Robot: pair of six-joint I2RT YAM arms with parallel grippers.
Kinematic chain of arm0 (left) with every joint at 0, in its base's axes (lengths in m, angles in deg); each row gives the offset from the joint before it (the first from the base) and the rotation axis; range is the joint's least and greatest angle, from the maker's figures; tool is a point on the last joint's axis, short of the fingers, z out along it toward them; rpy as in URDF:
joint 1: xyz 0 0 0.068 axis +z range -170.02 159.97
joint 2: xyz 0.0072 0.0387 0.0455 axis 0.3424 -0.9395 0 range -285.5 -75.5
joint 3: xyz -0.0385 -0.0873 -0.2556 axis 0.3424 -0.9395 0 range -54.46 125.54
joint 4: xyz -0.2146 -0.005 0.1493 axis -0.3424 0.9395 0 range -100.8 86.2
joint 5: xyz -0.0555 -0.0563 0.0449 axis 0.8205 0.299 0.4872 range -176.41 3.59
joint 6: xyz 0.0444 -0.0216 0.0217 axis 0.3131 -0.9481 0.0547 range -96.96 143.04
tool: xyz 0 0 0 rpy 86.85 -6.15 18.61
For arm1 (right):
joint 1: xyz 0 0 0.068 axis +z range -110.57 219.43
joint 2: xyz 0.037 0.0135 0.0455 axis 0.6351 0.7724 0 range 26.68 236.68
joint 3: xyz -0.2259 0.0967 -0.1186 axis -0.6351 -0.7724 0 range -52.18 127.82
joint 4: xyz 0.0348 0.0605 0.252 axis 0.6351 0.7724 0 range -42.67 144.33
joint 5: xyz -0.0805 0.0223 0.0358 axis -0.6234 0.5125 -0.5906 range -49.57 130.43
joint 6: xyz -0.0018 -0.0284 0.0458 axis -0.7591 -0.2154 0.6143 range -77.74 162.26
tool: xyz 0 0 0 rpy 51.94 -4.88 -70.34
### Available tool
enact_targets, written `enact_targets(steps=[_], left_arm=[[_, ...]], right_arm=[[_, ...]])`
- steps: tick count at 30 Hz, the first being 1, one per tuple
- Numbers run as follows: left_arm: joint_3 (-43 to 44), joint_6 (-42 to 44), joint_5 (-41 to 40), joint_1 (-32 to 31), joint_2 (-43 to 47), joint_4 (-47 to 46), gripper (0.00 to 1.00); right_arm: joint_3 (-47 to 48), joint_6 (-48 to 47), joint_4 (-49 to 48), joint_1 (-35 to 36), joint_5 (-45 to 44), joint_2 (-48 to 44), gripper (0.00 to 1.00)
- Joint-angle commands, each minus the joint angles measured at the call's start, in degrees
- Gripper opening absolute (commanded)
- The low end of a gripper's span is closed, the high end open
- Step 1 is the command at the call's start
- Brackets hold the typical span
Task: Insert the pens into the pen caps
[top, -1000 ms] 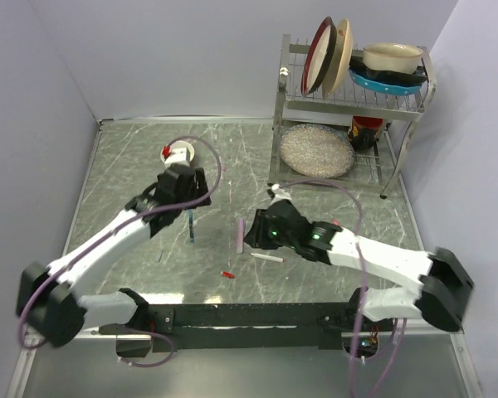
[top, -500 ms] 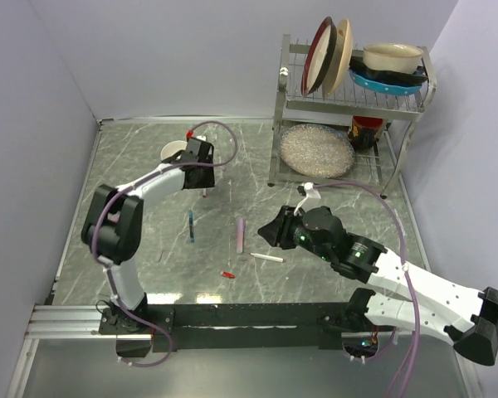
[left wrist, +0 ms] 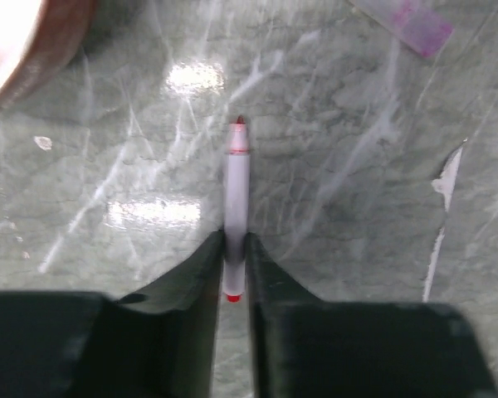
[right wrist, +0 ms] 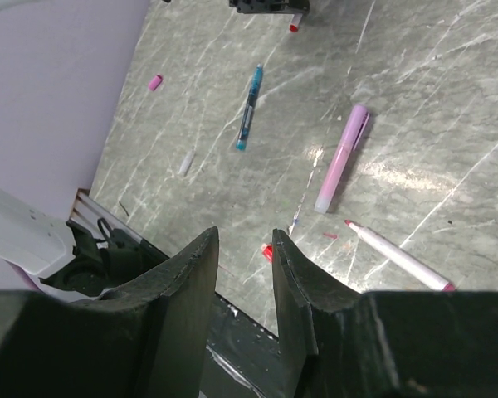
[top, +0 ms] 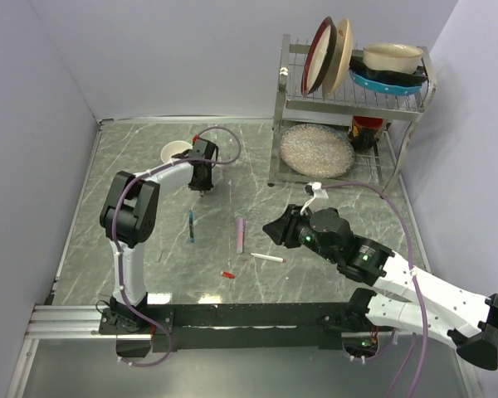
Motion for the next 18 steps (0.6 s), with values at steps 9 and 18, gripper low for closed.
enact_targets(steps=[9, 18], left_arm=[[-7.17, -2.21, 9.66, 0.11, 11.74, 0.08, 0.01], [-28.70, -7.56, 41.34, -0.06, 37.67, -15.99, 0.01]], right_arm=[[-1.07, 3.79, -3.91, -0.54, 2.21, -0.84, 0.42], [-3.89, 13.56, -14.36, -8.35, 8.45, 3.45, 0.55]])
